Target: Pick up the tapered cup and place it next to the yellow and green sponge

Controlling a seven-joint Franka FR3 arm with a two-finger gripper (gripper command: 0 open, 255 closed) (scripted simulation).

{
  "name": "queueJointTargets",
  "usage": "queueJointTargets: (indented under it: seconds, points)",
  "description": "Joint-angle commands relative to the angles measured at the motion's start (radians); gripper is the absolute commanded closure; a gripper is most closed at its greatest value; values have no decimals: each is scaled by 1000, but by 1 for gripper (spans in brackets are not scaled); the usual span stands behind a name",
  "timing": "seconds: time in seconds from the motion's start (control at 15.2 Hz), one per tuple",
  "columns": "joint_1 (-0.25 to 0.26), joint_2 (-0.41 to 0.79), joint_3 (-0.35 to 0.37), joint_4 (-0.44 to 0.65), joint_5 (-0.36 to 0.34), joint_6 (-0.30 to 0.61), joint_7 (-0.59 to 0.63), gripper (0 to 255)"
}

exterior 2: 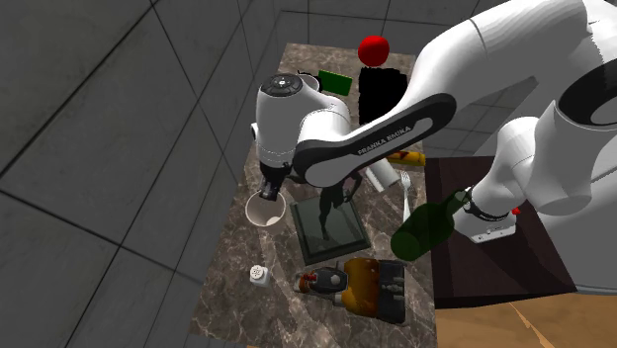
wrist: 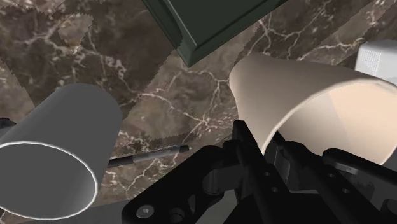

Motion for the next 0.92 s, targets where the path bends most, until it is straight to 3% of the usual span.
queueJointTargets:
  seconds: [0.0,0.86]
  points:
    - [3,19,3,-11,-1,1,0,255]
    - [1,-49,-3,47,-17,-125,16,255]
